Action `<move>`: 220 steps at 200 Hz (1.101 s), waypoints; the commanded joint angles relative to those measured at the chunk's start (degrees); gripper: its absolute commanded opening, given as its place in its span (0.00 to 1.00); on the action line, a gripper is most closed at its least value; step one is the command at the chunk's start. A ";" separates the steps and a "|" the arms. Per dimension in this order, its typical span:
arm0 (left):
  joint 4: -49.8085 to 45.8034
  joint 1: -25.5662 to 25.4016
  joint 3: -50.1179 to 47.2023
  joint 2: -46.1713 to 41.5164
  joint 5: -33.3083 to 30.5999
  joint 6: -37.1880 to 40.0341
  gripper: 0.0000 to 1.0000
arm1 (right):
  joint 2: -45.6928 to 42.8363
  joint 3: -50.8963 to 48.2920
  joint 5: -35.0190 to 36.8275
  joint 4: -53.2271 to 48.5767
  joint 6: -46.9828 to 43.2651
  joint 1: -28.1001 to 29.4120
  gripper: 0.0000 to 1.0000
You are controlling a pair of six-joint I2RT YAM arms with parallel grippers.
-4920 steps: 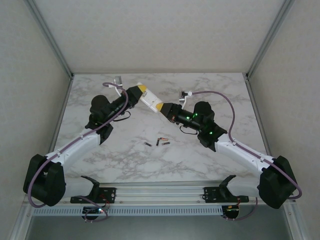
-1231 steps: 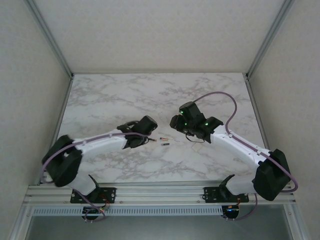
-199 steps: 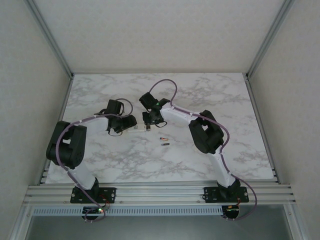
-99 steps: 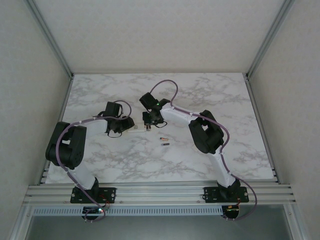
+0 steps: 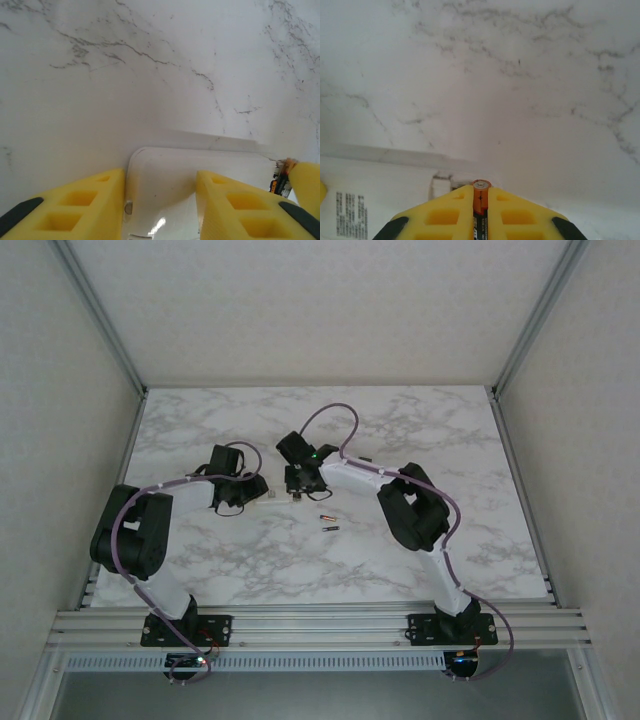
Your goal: Load the batteries into the remote control
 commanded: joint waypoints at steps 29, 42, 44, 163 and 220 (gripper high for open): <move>-0.93 -1.61 -1.14 -0.86 2.76 -1.40 0.39 | -3.00 -10.18 6.45 3.28 5.35 2.25 0.09; -0.77 -1.64 -1.21 -0.80 2.67 -1.72 0.38 | -3.59 -10.81 5.27 3.17 6.31 2.29 0.08; -0.70 -1.62 -1.21 -0.85 2.66 -1.80 0.38 | -3.59 -10.73 5.05 2.98 6.37 2.29 0.08; 1.43 -3.92 -3.06 -0.75 2.13 -3.62 0.35 | 3.19 -8.09 -3.09 -4.48 7.87 3.26 0.00; -2.05 -3.97 -1.39 -2.25 -2.06 -1.91 0.44 | -7.49 -6.45 3.67 -7.18 3.36 2.56 0.00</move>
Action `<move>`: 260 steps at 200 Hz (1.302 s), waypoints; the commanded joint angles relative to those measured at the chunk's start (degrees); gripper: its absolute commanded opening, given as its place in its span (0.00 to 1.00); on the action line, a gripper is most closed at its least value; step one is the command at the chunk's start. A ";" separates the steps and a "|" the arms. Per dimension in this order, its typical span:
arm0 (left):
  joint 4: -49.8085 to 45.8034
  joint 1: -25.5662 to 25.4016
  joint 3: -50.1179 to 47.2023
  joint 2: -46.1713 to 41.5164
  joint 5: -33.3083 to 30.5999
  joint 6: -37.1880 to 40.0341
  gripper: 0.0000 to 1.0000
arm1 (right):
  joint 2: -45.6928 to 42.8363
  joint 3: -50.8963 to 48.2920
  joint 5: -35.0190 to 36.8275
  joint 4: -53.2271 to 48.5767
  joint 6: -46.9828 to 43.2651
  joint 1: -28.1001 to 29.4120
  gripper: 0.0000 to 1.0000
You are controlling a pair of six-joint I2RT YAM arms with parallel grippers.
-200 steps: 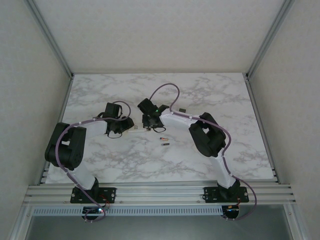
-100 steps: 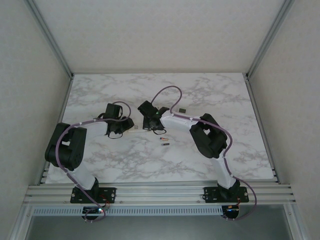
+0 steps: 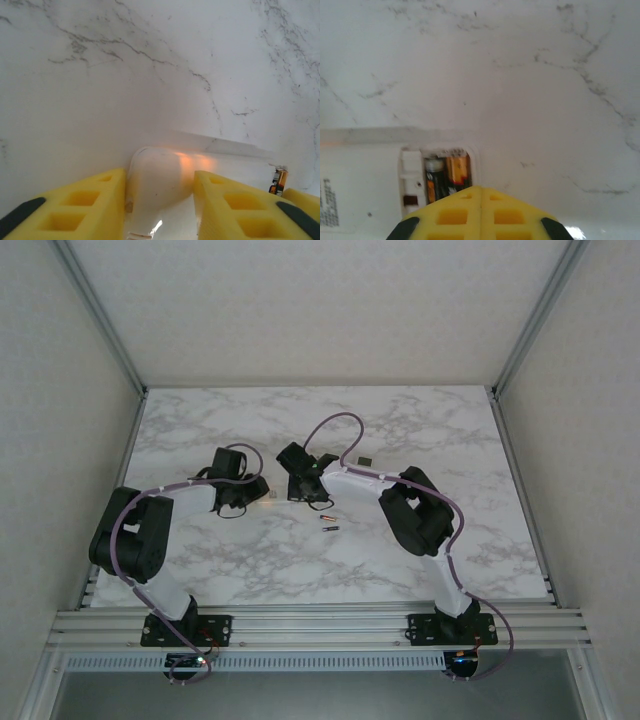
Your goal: Load the batteries into the remote control
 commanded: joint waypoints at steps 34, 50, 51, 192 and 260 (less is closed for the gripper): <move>-5.94 -2.17 0.71 -3.04 -1.89 1.31 0.56 | -5.29 1.24 1.07 -5.82 -3.83 0.75 0.02; -6.73 -2.13 0.98 -4.32 -3.28 1.38 0.59 | -3.00 2.66 1.01 -5.20 -3.80 0.63 0.02; -6.74 -2.16 0.98 -4.42 -3.34 1.39 0.59 | -2.87 2.77 0.95 -5.18 -3.85 0.63 0.02; -24.39 3.03 -0.82 -36.01 -21.24 0.87 0.86 | -14.30 0.30 -0.28 -2.09 -7.53 -0.67 0.15; -27.15 27.09 -9.12 -41.18 -13.31 -3.36 0.88 | -41.70 -24.43 -1.40 12.18 -5.15 -9.47 0.53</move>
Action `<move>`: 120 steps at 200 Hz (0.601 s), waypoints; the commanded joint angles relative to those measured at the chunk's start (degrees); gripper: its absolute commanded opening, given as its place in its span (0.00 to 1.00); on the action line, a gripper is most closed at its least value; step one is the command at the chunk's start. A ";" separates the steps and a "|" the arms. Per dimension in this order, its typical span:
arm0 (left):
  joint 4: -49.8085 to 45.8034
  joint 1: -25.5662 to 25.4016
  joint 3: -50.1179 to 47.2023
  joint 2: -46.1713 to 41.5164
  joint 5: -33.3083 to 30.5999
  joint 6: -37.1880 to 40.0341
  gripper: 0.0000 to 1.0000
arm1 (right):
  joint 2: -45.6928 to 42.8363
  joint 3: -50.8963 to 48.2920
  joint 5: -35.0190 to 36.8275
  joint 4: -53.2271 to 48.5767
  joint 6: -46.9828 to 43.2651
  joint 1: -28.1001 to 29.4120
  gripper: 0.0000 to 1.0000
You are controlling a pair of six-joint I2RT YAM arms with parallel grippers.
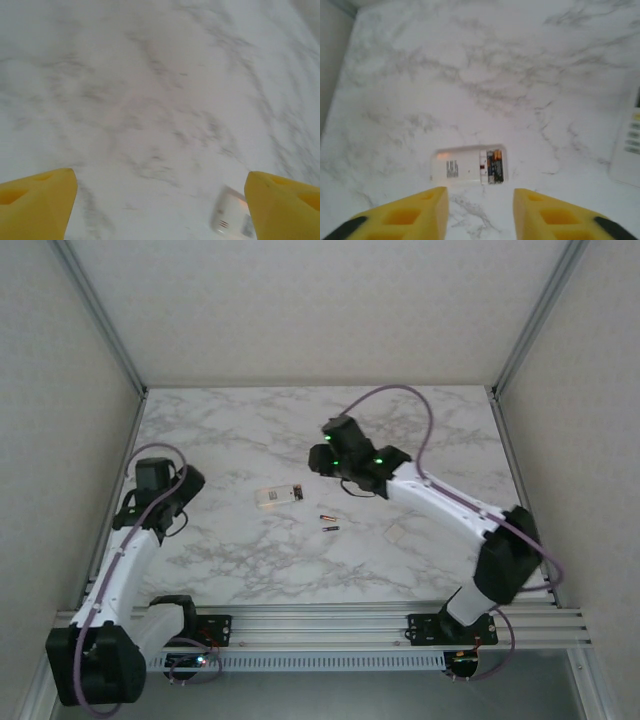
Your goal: Load the batteries into the remote control
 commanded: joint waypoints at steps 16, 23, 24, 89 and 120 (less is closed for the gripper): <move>-5.31 8.49 -3.07 -1.69 0.71 -2.99 0.88 | -14.03 -15.07 1.30 8.15 -0.35 -6.48 0.68; -5.97 9.53 -3.44 -1.66 -0.03 -3.40 0.88 | -16.87 -17.84 1.89 9.40 -0.66 -7.38 0.74; -6.09 9.65 -3.44 -1.66 -0.17 -3.45 0.88 | -17.34 -18.24 1.92 9.57 -0.70 -7.48 0.75; -5.79 9.85 -4.26 0.43 -4.42 -5.37 0.91 | -32.38 -34.15 -2.53 15.36 -3.59 -12.15 0.99; 0.84 2.38 -3.22 2.57 3.02 -3.58 0.95 | -32.55 -34.10 -3.10 9.71 -4.26 -12.15 0.99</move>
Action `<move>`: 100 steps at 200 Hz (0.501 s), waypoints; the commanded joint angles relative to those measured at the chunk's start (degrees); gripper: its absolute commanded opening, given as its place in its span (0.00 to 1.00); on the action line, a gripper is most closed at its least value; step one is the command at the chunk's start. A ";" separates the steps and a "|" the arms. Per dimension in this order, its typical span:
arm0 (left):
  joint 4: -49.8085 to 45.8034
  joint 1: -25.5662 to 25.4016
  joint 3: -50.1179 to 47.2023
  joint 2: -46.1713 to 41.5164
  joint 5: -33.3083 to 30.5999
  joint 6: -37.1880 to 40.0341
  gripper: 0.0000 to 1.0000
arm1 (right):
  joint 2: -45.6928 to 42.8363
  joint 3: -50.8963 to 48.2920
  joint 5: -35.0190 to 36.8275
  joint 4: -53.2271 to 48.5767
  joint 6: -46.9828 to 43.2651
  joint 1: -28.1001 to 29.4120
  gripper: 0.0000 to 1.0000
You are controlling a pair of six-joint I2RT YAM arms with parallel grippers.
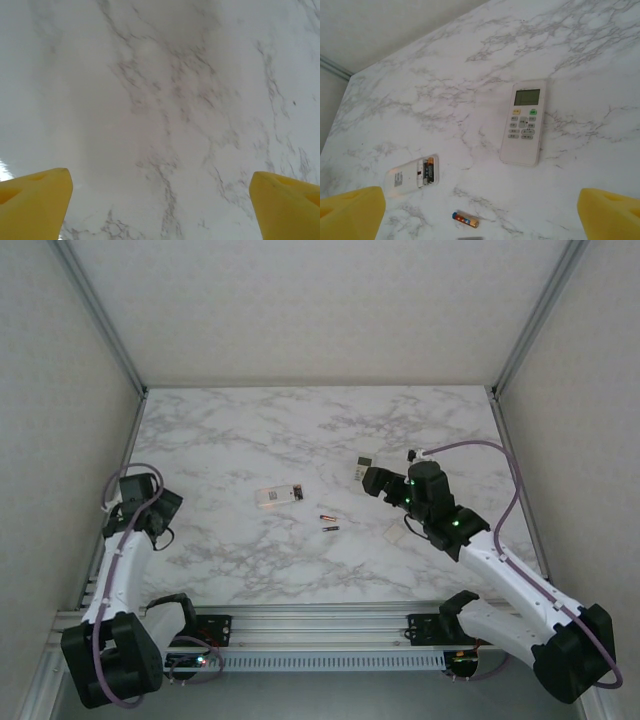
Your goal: Load the batteries into the remote control
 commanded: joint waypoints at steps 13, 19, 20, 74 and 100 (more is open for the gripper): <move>9.76 -8.50 0.04 2.47 9.74 1.62 0.96 | -0.18 -0.09 -1.43 -4.27 -1.92 -0.17 0.99; 11.30 -10.07 0.15 2.90 11.27 1.70 0.96 | 0.16 0.24 -1.21 -5.34 -1.77 -0.12 0.99; 11.57 -10.38 0.14 2.95 11.40 1.68 0.96 | 0.23 0.24 -1.23 -5.54 -1.75 -0.11 0.99; 18.63 -29.19 5.00 6.63 12.17 5.56 1.00 | 7.76 7.09 6.96 -28.43 5.13 -2.40 0.99; 20.14 -40.58 9.04 8.03 9.47 9.51 1.00 | 11.02 4.45 -1.39 -29.07 6.74 -6.60 0.99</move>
